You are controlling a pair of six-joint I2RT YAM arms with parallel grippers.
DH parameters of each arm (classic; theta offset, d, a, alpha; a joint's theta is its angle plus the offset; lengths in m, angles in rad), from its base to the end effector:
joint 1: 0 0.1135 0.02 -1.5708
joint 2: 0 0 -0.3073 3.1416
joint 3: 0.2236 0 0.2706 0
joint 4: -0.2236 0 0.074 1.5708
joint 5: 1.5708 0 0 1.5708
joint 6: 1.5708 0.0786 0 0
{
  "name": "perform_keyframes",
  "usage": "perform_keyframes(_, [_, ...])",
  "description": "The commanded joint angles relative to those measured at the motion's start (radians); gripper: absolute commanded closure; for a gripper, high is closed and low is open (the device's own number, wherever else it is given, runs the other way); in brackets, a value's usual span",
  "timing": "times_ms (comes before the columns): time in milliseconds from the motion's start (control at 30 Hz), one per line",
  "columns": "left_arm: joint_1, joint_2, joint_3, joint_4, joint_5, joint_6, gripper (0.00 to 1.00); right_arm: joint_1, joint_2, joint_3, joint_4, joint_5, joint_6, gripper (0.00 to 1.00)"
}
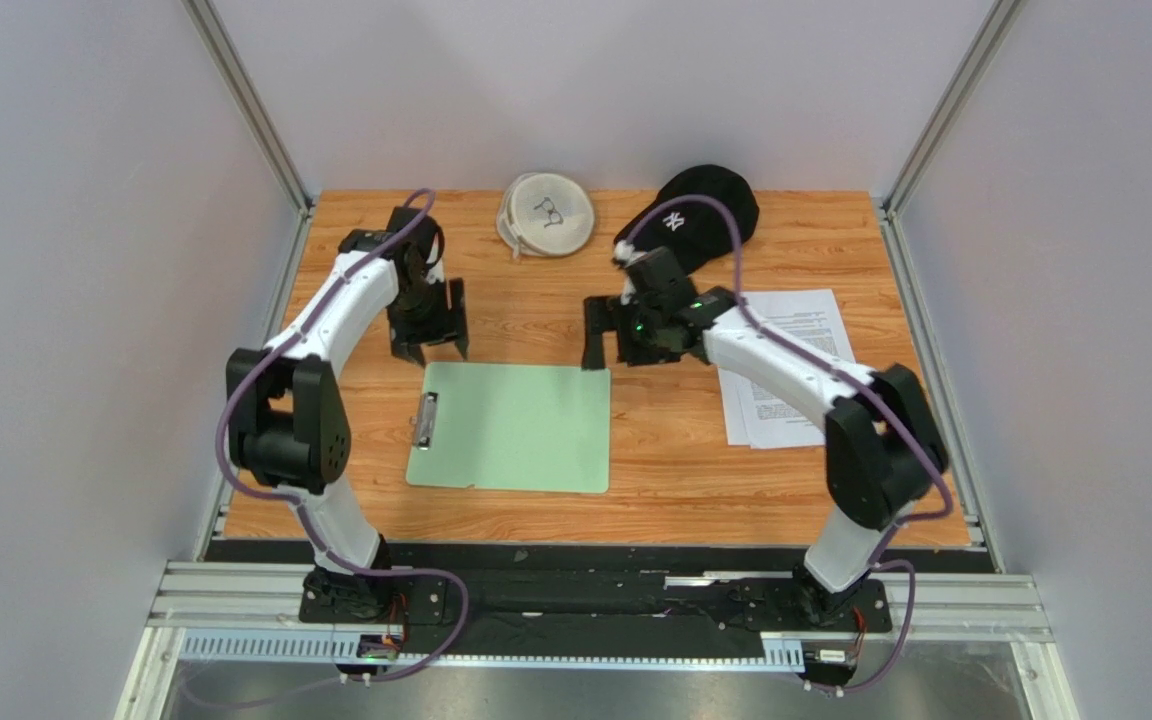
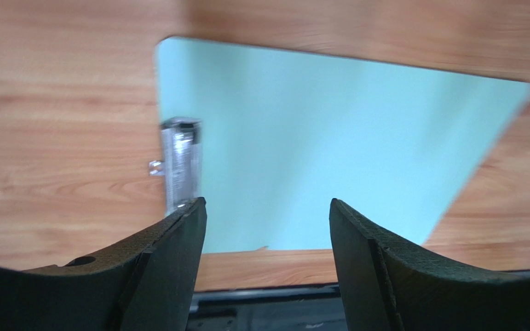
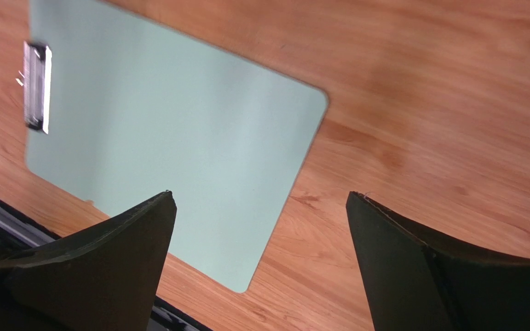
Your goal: Put the files into the folder
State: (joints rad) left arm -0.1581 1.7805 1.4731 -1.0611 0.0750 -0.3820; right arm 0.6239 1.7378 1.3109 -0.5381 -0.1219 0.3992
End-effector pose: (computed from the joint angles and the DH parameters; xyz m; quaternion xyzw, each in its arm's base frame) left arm 0.3785 -0.0663 0.2421 -0.1073 0.9884 -0.0629 0.0873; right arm 0.3375 0.2547 0.2369 -0.1249 0.9447 0.1964 0.2312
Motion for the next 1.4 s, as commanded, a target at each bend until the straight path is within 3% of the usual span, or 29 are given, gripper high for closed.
perform_keyframes(0, [-0.202,-0.156,0.026,0.197,0.13,-0.104,0.25,-0.233,-0.199,-0.045,-0.094,0.044,0.082,0.0])
perform_keyframes(33, [-0.251,-0.142,0.018,0.349,0.152,-0.141,0.29,-0.283,-0.266,-0.077,-0.1,0.044,0.096,0.0])
perform_keyframes(67, [-0.344,-0.116,0.029,0.422,0.169,-0.159,0.3,-0.332,-0.294,-0.105,-0.106,0.053,0.113,0.0])
perform_keyframes(133, [-0.431,0.016,0.118,0.582,0.19,-0.182,0.33,-0.482,-0.368,-0.172,-0.158,0.073,0.153,0.0])
perform_keyframes(200, [-0.529,0.132,0.234,0.625,0.224,-0.196,0.35,-0.612,-0.414,-0.223,-0.177,0.065,0.187,0.0])
perform_keyframes(333, [-0.635,0.47,0.61,0.681,0.264,-0.234,0.43,-0.815,-0.517,-0.39,-0.171,-0.008,0.227,0.01])
perform_keyframes(500, [-0.71,0.681,0.788,0.817,0.302,-0.362,0.44,-0.981,-0.59,-0.524,-0.117,-0.056,0.222,0.04])
perform_keyframes(633, [-0.732,0.811,0.843,0.983,0.332,-0.503,0.4,-1.003,-0.554,-0.575,-0.071,-0.039,0.199,0.03])
perform_keyframes(900, [-0.733,0.912,0.886,0.935,0.289,-0.669,0.42,-1.033,-0.494,-0.588,0.01,0.116,0.167,0.01])
perform_keyframes(1233, [-0.73,0.915,0.848,0.865,0.289,-0.716,0.43,-1.037,-0.393,-0.519,0.033,0.344,0.176,0.0])
perform_keyframes(1367, [-0.729,0.927,0.863,0.825,0.298,-0.722,0.43,-1.037,-0.359,-0.526,0.07,0.283,0.188,0.0])
